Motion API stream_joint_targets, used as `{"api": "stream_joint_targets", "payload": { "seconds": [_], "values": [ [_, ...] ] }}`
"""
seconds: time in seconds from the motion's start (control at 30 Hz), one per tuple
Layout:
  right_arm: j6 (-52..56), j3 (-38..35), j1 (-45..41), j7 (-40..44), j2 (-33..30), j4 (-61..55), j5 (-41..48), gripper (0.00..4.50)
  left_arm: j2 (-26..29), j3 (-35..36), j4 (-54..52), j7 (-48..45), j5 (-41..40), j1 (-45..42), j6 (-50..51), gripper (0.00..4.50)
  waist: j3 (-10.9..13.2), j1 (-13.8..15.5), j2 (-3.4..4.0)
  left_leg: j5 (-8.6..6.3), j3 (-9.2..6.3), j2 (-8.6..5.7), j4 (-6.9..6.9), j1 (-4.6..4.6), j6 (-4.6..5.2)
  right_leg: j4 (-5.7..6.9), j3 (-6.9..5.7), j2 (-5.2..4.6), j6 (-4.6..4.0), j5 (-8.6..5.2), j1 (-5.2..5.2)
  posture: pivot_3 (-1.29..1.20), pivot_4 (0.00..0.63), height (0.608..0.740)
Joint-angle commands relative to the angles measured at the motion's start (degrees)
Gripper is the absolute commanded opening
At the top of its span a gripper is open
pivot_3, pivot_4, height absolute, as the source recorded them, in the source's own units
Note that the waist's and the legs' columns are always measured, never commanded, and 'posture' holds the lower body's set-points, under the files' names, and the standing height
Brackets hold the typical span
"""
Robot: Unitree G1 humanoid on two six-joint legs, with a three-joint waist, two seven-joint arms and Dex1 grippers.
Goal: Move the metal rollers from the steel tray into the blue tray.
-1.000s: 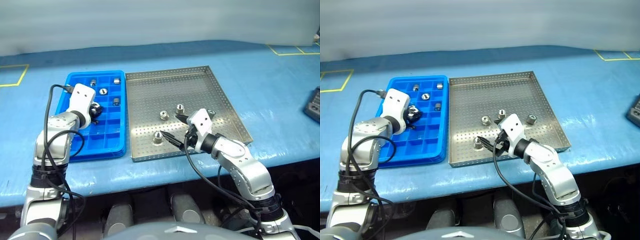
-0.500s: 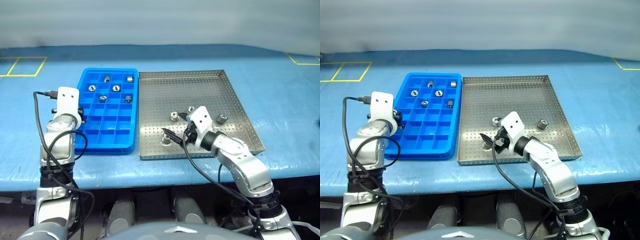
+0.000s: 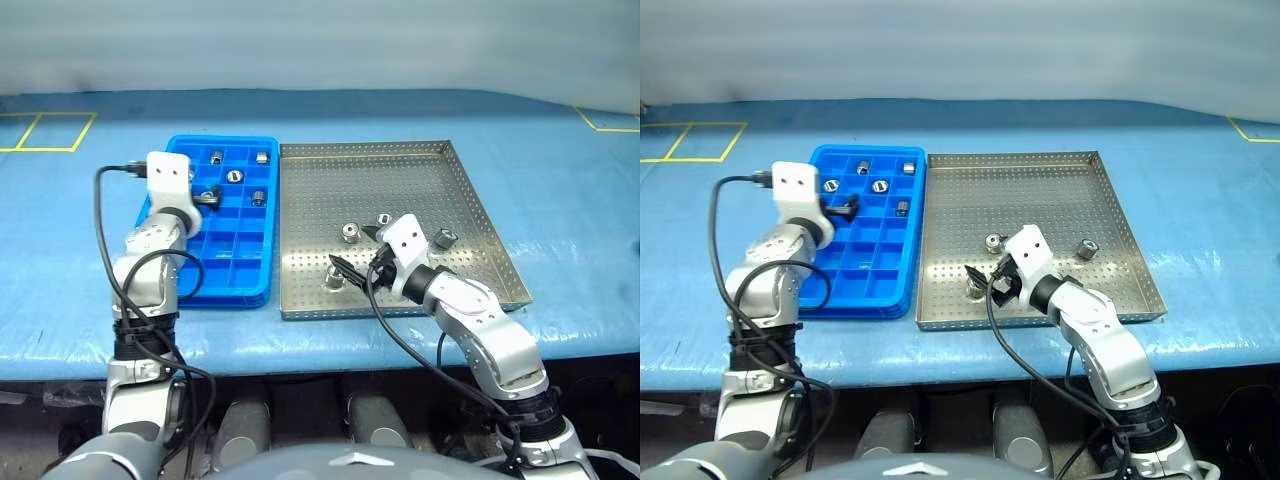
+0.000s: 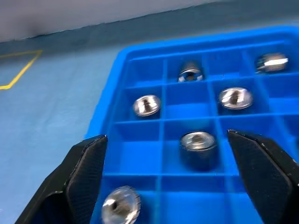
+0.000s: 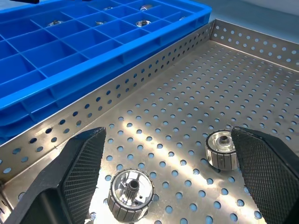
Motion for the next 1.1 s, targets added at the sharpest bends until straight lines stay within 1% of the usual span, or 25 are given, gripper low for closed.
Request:
{"api": "stream_joint_targets", "payload": {
  "seconds": [0.03,0.1,0.2,0.3,0.4,0.43,0.57,0.73,0.8,0.87,1.03,1.07,1.1],
  "values": [
    [1.38,-2.63,1.78,-0.59,-2.05,-4.41,-0.45,4.5,6.28,-13.27,-8.95,-18.9,-8.24,1.75,2.54,4.46,0.0,-0.53,0.01,-0.01,0.05,0.0,0.0,0.0,0.0,-0.01,0.03,0.0,0.0,0.0,-0.02,-0.09,0.15,0.74],
    [2.22,-3.59,3.36,-0.61,-3.54,-6.05,-0.62,4.5,9.87,-18.36,-8.83,-21.8,-7.14,1.15,2.87,4.46,-0.01,-1.15,0.02,-0.06,0.11,0.03,-0.03,0.05,0.03,0.0,0.06,0.0,-0.02,-0.02,-0.02,-0.11,0.15,0.74],
    [3.27,-4.94,6.18,-0.66,-5.72,-8.25,-0.87,4.5,12.74,-23.34,-5.92,-24.62,-5.68,-0.62,2.68,4.46,-0.01,-2.57,0.03,-0.06,0.16,0.11,-0.01,0.13,0.03,0.06,0.07,0.07,-0.03,-0.02,-0.04,-0.13,0.15,0.74],
    [3.79,-6.13,7.85,-1.48,-6.23,-9.25,-0.98,4.5,14.8,-27.26,-3.59,-27.49,-4.26,-1.63,1.48,4.46,-0.02,-3.76,0.04,-0.06,0.18,0.14,0.04,0.16,0.04,0.07,0.08,0.1,-0.04,-0.03,-0.04,-0.15,0.15,0.74],
    [3.68,-6.38,9.01,-2.46,-5.81,-10.15,-1.14,4.5,16.06,-31.84,0.72,-28.19,-0.42,-2.96,0.1,4.46,-0.02,-4.61,0.03,-0.06,0.23,0.12,0.1,0.14,0.03,0.04,0.11,0.05,-0.03,-0.03,-0.03,-0.18,0.15,0.74],
    [3.56,-6.28,9.25,-2.71,-5.54,-10.39,-1.18,4.5,16.06,-32.61,1.49,-28.3,0.29,-3.17,-0.36,4.46,-0.02,-4.9,0.03,-0.06,0.23,0.12,0.1,0.13,0.03,0.04,0.11,0.05,-0.03,-0.03,-0.03,-0.18,0.15,0.74],
    [3.37,-5.43,9.45,-3.64,-4.67,-10.65,-1.58,4.5,12.9,-33.71,5.78,-26.6,2.28,-3.81,-1.24,4.46,-0.02,-5.86,0.03,-0.07,0.22,0.11,0.04,0.1,0.05,0.02,0.11,0.05,-0.03,-0.03,-0.06,-0.2,0.15,0.74],
    [3.23,-4.88,9.3,-4.07,-4.2,-10.62,-2.2,4.5,8.45,-30.35,8.31,-22.9,2.06,-3.39,-1.37,4.46,-0.02,-6.56,0.03,-0.09,0.2,0.1,0.01,0.09,0.09,0.01,0.11,0.04,-0.03,-0.03,-0.06,-0.2,0.15,0.74],
    [3.22,-4.83,9.12,-4.16,-4.16,-10.43,-2.46,4.5,8.11,-30.06,8.48,-22.16,2.71,-3.24,-1.17,4.09,-0.02,-6.86,0.03,-0.09,0.2,0.11,0.01,0.09,0.09,0.02,0.11,0.05,-0.03,-0.03,-0.07,-0.2,0.15,0.74],
    [3.21,-4.91,8.89,-4.21,-4.09,-10.26,-2.67,4.5,8.21,-29.68,8.27,-21.96,3.04,-3.04,-0.92,3.55,-0.02,-7.11,0.03,-0.09,0.2,0.11,0.01,0.1,0.09,0.04,0.12,0.05,-0.03,-0.03,-0.07,-0.19,0.15,0.74],
    [3.15,-4.7,7.56,-4.07,-3.94,-9.2,-3.2,4.5,9.67,-28.45,7.15,-21.79,3.23,-2.53,0.43,1.85,-0.02,-7.35,0.03,-0.09,0.2,0.11,0.02,0.11,0.09,0.04,0.12,0.05,-0.03,-0.02,-0.07,-0.17,0.15,0.74],
    [3.12,-4.6,7.37,-4.01,-3.91,-9.02,-3.29,4.5,9.87,-28.42,7.01,-21.79,3.31,-2.43,0.53,1.68,-0.02,-7.35,0.03,-0.09,0.19,0.11,0.02,0.11,0.09,0.04,0.12,0.05,-0.03,-0.03,-0.07,-0.17,0.15,0.74],
    [3.03,-4.37,7.07,-3.87,-3.83,-8.75,-3.35,4.5,10.25,-28.42,6.63,-22.07,3.33,-2.21,0.34,1.69,-0.02,-7.32,0.03,-0.09,0.19,0.11,0.01,0.11,0.09,0.04,0.12,0.05,-0.03,-0.03,-0.07,-0.17,0.15,0.74]
  ]
}}
